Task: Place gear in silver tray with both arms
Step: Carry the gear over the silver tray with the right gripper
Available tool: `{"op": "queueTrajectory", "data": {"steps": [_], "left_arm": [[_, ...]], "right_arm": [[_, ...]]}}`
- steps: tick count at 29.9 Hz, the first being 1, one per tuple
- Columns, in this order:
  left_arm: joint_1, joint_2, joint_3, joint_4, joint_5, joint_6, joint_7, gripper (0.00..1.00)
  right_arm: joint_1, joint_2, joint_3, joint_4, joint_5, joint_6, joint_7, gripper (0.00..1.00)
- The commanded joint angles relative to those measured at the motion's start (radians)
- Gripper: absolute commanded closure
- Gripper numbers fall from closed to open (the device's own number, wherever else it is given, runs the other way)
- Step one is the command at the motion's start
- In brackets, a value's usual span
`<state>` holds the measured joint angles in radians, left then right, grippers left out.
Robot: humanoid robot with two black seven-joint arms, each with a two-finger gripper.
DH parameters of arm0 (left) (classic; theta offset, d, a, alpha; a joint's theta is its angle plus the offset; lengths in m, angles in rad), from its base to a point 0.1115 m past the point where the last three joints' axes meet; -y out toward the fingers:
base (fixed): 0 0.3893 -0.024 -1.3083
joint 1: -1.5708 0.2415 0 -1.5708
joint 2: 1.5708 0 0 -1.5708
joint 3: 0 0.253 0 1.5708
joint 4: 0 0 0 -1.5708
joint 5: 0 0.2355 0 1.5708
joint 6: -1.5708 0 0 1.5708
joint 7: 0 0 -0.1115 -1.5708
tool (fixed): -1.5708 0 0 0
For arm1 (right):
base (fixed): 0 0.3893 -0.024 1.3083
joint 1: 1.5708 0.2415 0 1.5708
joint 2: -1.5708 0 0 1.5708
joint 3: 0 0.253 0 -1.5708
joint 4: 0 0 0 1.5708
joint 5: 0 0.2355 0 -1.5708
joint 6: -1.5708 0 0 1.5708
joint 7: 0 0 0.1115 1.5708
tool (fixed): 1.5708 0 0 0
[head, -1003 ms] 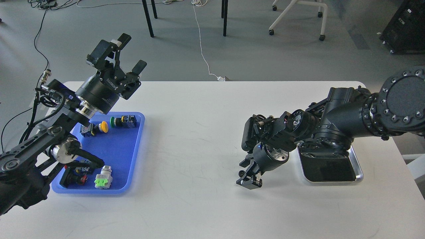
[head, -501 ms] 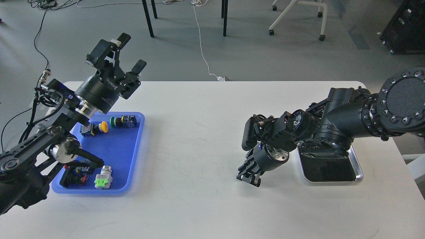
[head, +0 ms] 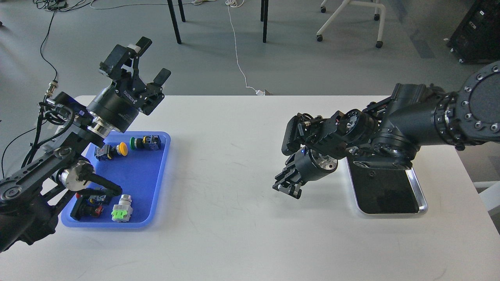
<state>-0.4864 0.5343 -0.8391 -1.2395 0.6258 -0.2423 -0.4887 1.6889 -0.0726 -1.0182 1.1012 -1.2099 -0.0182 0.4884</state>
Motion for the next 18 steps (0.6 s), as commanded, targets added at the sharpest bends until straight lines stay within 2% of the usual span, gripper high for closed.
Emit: {"op": "queueTrajectory", "data": {"steps": [1, 8, 13, 18], "left_arm": [[-0.003, -0.005, 0.002, 0.0, 0.0, 0.0, 0.0, 0.02], [-0.003, -0.017, 0.003, 0.0, 0.0, 0.0, 0.0, 0.02], [-0.005, -0.033, 0.005, 0.0, 0.0, 0.0, 0.001, 0.02], [-0.006, -0.043, 0.008, 0.0, 0.002, 0.0, 0.002, 0.02]], "right_arm": [[0.037, -0.105, -0.006, 0.019, -0.011, 0.003, 0.0, 0.82], [0.014, -0.323, -0.072, 0.019, -0.053, 0.004, 0.0, 0.82], [-0.038, -0.406, -0.095, -0.001, -0.054, 0.004, 0.0, 0.82], [-0.106, -0.434, -0.1, -0.082, -0.054, 0.004, 0.0, 0.82]]}}
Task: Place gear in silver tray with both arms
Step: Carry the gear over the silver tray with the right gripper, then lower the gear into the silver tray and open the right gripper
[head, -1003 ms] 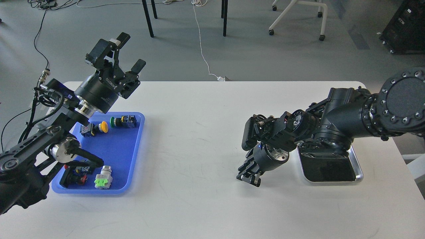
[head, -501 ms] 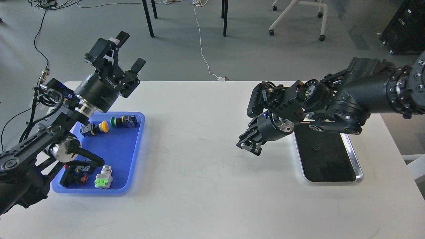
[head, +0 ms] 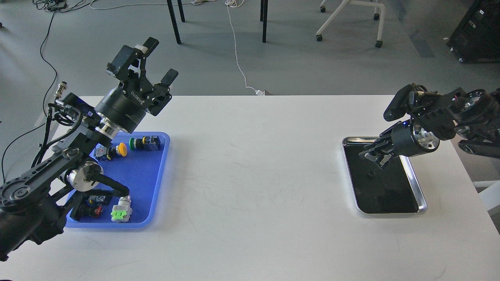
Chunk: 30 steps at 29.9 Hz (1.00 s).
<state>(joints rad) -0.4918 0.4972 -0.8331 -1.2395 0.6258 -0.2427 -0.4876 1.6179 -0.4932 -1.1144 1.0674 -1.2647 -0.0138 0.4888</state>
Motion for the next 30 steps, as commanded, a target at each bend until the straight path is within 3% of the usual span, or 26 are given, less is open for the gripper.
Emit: {"op": "queueTrajectory", "data": {"steps": [1, 12, 30], "left_arm": [[-0.001, -0.008, 0.002, 0.0, 0.002, 0.0, 0.001, 0.02], [0.001, -0.003, 0.002, 0.0, 0.002, 0.0, 0.001, 0.02], [0.001, 0.001, 0.0, 0.0, 0.002, -0.001, 0.001, 0.02]], "right_arm": [[-0.053, -0.012, -0.008, -0.072, 0.001, 0.0, 0.0, 0.82], [-0.184, 0.067, -0.008, -0.268, 0.008, -0.002, 0.0, 0.81], [-0.25, 0.076, 0.001, -0.304, 0.011, -0.006, 0.0, 0.75]]}}
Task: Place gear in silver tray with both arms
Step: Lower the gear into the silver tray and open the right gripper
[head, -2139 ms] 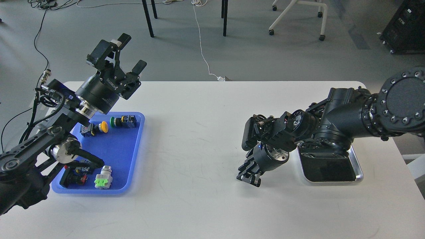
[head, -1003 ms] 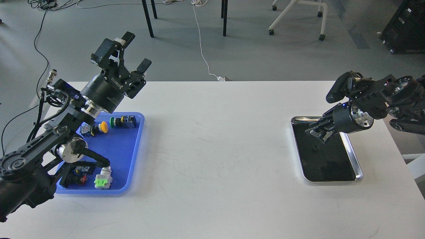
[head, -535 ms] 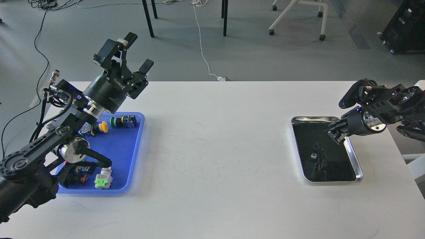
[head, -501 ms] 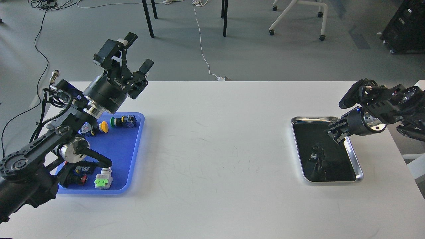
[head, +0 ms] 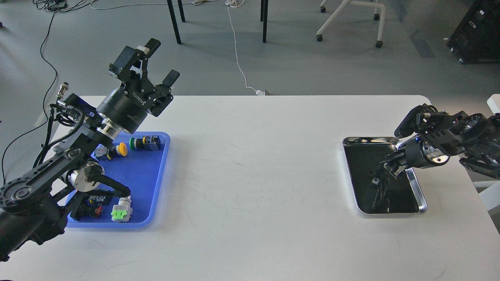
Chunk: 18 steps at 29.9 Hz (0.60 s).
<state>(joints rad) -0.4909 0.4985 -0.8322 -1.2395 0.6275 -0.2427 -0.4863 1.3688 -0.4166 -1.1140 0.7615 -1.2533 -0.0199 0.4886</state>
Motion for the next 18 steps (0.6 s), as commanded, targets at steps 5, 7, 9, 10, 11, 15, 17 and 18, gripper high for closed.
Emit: {"op": "queueTrajectory", "data": {"steps": [5, 7, 9, 10, 11, 15, 17, 18], "left_arm": [[0.0, 0.005, -0.002, 0.0, 0.0, -0.001, 0.0, 0.02], [0.0, 0.005, -0.002, 0.0, 0.0, -0.001, 0.0, 0.02], [0.0, 0.003, -0.002, 0.0, 0.0, -0.001, 0.0, 0.02], [0.0, 0.003, -0.004, 0.0, 0.0, -0.001, 0.0, 0.02], [0.0, 0.003, -0.004, 0.0, 0.0, -0.001, 0.0, 0.02], [0.0, 0.005, -0.004, 0.0, -0.002, -0.001, 0.0, 0.02], [0.0, 0.003, -0.004, 0.0, -0.002, -0.001, 0.0, 0.02], [0.0, 0.002, -0.004, 0.0, 0.0, -0.001, 0.0, 0.02]], "right_arm": [[-0.001, -0.008, 0.02, 0.015, 0.009, -0.002, 0.0, 0.35], [-0.001, -0.017, 0.034, 0.024, 0.011, -0.002, 0.0, 0.23], [0.003, -0.034, 0.054, 0.039, 0.017, -0.002, 0.0, 0.15], [0.007, -0.045, 0.068, 0.048, 0.017, -0.002, 0.0, 0.11], [0.01, -0.06, 0.082, 0.062, 0.017, -0.002, 0.0, 0.07], [0.027, -0.134, 0.166, 0.096, 0.018, 0.002, 0.0, 0.06], [0.032, -0.165, 0.248, 0.099, 0.031, 0.009, 0.0, 0.04], [0.026, -0.177, 0.301, 0.099, 0.052, 0.011, 0.0, 0.03]]}}
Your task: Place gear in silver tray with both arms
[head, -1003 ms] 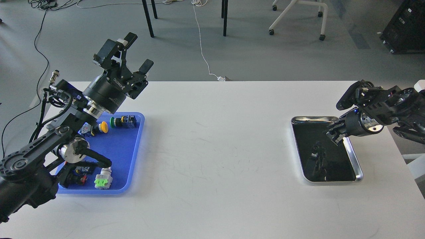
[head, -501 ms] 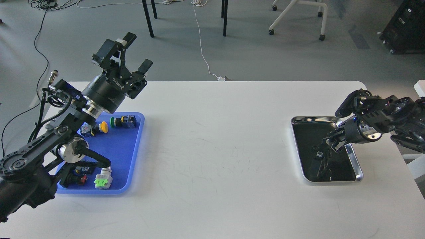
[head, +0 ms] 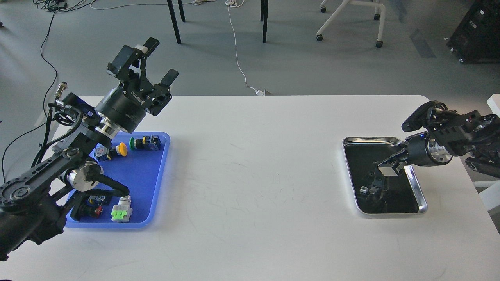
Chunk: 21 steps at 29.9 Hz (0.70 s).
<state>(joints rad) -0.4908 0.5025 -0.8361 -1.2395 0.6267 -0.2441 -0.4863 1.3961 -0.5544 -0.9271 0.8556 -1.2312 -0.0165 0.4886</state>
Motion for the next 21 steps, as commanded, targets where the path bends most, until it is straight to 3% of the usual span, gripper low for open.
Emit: {"op": "queueTrajectory", "data": {"steps": [1, 5, 13, 18, 20, 21], "left_arm": [[0.0, -0.004, 0.0, -0.002, 0.001, 0.0, 0.0, 0.02], [0.0, -0.012, 0.0, 0.0, 0.001, 0.003, 0.0, 0.02], [0.005, -0.028, -0.003, 0.005, 0.008, 0.016, 0.0, 0.02], [0.031, -0.032, -0.032, 0.009, 0.008, 0.025, 0.001, 0.02], [0.047, -0.032, -0.054, 0.009, 0.007, 0.025, 0.027, 0.02], [0.057, -0.033, -0.063, 0.008, 0.007, 0.023, 0.064, 0.02]], "right_arm": [[-0.009, -0.051, 0.163, 0.007, 0.057, 0.01, 0.0, 0.03], [-0.08, -0.07, 0.364, 0.01, 0.284, 0.035, 0.0, 0.03], [-0.251, -0.052, 0.77, 0.02, 0.799, 0.211, 0.0, 0.03], [-0.383, -0.027, 0.979, 0.068, 1.048, 0.224, 0.0, 0.03], [-0.429, -0.016, 1.045, 0.068, 1.116, 0.225, 0.0, 0.03], [-0.452, -0.013, 1.077, 0.068, 1.142, 0.227, 0.0, 0.03]]}}
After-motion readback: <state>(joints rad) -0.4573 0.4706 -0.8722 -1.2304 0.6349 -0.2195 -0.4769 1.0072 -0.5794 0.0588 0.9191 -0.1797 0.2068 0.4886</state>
